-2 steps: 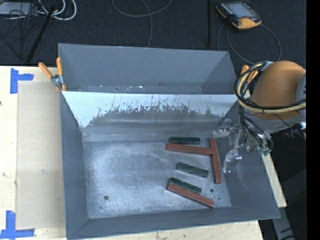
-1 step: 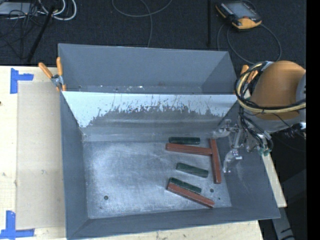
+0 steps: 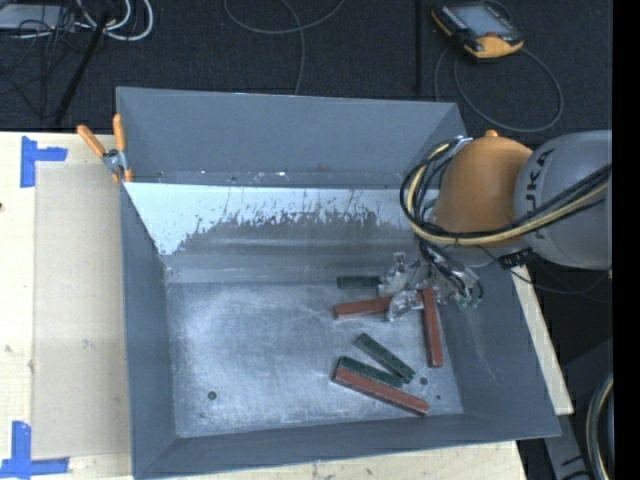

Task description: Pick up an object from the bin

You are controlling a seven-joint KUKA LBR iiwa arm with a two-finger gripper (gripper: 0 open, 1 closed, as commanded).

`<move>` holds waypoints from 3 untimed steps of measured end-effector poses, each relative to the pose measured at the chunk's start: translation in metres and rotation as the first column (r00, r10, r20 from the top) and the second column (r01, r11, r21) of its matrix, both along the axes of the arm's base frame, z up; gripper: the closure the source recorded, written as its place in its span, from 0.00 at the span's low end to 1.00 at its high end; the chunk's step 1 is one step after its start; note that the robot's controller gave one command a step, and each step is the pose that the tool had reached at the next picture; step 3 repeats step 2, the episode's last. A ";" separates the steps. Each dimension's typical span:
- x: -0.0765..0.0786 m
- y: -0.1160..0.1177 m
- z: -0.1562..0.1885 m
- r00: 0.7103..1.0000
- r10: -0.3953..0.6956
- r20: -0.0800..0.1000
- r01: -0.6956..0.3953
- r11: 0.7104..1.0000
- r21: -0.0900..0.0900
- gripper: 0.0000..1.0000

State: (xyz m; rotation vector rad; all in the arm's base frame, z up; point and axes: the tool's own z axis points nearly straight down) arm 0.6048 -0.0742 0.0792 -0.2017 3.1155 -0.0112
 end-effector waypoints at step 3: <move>-0.030 0.019 0.158 1.000 -0.004 -0.014 0.004 1.000 0.006 1.00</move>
Offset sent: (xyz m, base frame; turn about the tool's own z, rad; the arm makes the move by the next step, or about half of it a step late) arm -0.0311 0.0193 0.1559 0.0046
